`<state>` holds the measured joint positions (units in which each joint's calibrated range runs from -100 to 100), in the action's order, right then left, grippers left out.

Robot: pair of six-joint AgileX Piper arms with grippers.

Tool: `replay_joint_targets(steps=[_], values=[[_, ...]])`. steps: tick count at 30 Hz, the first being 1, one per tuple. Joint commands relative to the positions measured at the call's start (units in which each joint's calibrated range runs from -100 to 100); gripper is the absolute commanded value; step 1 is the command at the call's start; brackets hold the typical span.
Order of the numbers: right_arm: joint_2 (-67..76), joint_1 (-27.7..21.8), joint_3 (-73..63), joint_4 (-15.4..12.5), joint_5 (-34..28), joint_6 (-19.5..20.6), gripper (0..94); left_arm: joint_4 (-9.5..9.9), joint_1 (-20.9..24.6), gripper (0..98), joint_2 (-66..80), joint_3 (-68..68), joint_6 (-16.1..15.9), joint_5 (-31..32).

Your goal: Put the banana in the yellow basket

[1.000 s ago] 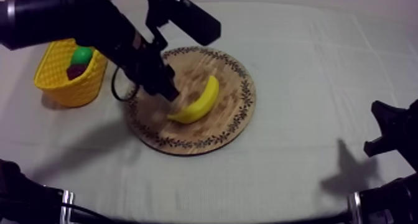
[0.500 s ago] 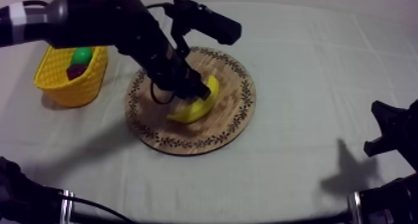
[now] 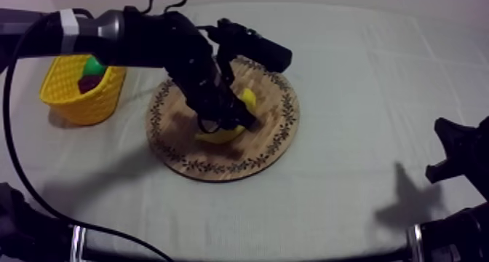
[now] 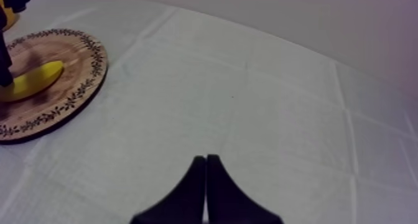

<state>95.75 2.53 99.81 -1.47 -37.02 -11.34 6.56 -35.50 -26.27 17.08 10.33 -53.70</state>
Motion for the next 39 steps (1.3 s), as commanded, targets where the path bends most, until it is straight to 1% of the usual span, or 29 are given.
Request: replay_joint_targets(steps=[1,7,23,29,35,39], values=[[0.00,-0.01,-0.03,0.03,0.00,-0.02,0.3,-0.34,-0.02,47.8,-0.26,-0.45,-0.22,-0.09],[0.00,-0.01,-0.03,0.03,0.00,-0.02,0.3,-1.42,-0.20,47.9,-0.99,-2.16,-0.80,-0.27],[0.00,-0.01,-0.03,0.03,0.00,-0.02,0.3,-2.00,-0.77,45.7,-7.20,-10.77,-2.04,-5.70],[0.00,-0.01,-0.03,0.03,0.00,-0.02,0.3,-2.62,-0.37,44.8,-9.53,-13.79,-2.93,-8.64],[0.00,-0.01,-0.03,0.03,0.00,-0.02,0.3,-2.84,0.13,44.0,-11.09,-15.21,-3.64,-10.70],[0.00,-0.01,-0.03,0.03,0.00,-0.02,0.3,-3.18,0.52,41.2,-11.65,-15.48,-4.54,-11.36]])
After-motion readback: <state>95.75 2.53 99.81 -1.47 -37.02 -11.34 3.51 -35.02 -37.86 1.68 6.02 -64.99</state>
